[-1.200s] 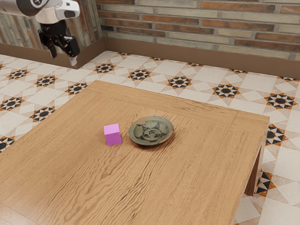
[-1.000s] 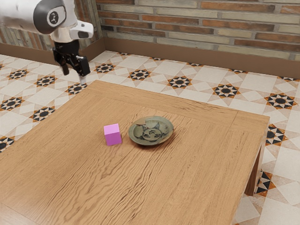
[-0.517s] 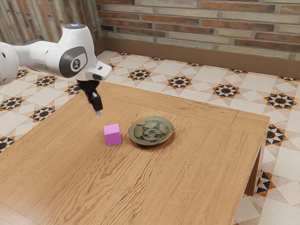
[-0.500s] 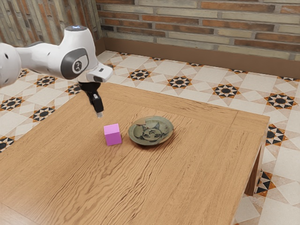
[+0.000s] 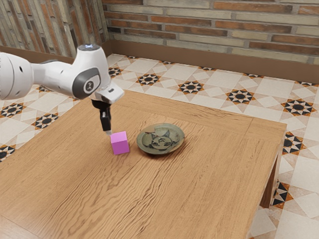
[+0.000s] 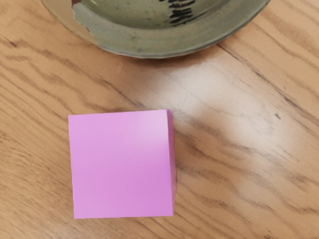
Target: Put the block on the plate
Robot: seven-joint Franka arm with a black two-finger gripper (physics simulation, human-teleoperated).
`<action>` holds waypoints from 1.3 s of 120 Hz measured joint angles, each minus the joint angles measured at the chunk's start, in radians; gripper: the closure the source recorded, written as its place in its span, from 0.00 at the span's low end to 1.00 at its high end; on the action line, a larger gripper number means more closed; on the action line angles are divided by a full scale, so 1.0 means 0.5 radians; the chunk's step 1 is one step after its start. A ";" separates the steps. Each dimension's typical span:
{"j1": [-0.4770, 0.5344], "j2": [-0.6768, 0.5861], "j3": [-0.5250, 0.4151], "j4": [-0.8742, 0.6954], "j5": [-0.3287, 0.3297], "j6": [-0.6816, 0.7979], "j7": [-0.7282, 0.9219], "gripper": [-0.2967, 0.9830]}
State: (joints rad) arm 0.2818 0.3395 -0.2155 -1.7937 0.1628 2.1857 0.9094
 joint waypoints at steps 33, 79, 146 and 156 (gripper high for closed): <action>0.106 0.190 -0.079 0.111 0.025 0.126 0.117 0.23; 0.112 0.346 -0.067 0.216 -0.022 0.188 0.168 0.23; 0.093 0.408 -0.060 0.168 -0.140 0.195 0.135 0.23; 0.093 0.438 -0.060 0.169 -0.125 0.196 0.131 0.23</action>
State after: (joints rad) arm 0.3283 0.5587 -0.2454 -1.7093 0.1005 2.2838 0.9750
